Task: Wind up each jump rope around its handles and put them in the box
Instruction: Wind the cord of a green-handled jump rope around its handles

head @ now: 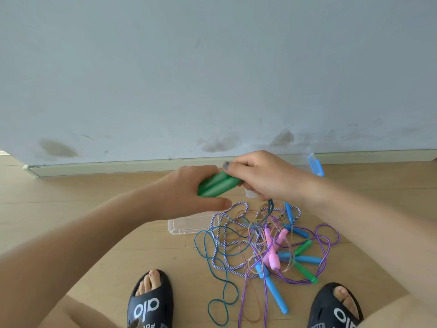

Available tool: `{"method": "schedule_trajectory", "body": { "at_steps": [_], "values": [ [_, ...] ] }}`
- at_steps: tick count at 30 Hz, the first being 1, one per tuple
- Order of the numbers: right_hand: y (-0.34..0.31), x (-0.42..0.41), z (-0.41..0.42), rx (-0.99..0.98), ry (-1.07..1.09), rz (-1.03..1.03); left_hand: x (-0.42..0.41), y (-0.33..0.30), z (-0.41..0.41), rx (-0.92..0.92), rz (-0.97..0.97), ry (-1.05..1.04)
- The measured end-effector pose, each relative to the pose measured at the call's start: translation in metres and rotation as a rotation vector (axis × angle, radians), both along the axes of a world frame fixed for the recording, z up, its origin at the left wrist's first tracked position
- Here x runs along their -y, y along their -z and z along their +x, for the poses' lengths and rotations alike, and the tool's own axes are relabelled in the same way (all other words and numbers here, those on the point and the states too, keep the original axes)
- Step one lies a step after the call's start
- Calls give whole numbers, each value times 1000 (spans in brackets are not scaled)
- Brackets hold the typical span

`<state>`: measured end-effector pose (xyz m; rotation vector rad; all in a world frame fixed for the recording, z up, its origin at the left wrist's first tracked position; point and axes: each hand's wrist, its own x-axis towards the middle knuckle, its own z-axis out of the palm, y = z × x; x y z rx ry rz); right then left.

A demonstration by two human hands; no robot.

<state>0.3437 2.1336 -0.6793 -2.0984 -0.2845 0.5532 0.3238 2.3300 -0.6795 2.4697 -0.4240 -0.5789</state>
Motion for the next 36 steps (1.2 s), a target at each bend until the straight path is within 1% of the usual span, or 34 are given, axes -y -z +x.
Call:
{"method": "schedule_trajectory", "body": {
  "at_steps": [1,2,5,10,15,18,22,25,28,29,30,31,34,36],
  "values": [
    [2,0,1,-36,31,31,0,2,-2,94,84,15],
    [5,1,1,-57,52,51,1,4,-3,163,125,16],
    [7,1,2,-49,84,36,0,7,0,236,81,-15],
    [8,0,0,62,98,-40,-2,7,1,266,71,59],
    [6,0,-2,107,69,46,-5,7,3,320,73,86],
    [9,-2,-3,141,131,114,-4,8,2,325,69,72],
    [9,-4,-7,111,212,210,0,9,1,364,64,49],
    [9,-5,-6,56,209,201,-3,7,2,384,86,83],
    [13,-2,0,-31,210,189,-7,3,7,347,140,92],
    [13,-1,2,-35,216,187,-8,2,7,317,131,74],
    [14,1,2,-4,221,166,-8,1,8,275,96,36],
    [14,3,2,69,229,127,-9,0,9,228,46,-19],
    [15,5,-4,478,216,-66,-11,2,17,101,-64,-168],
    [18,3,-10,698,96,-287,-10,5,21,47,-121,-249]
  ]
}}
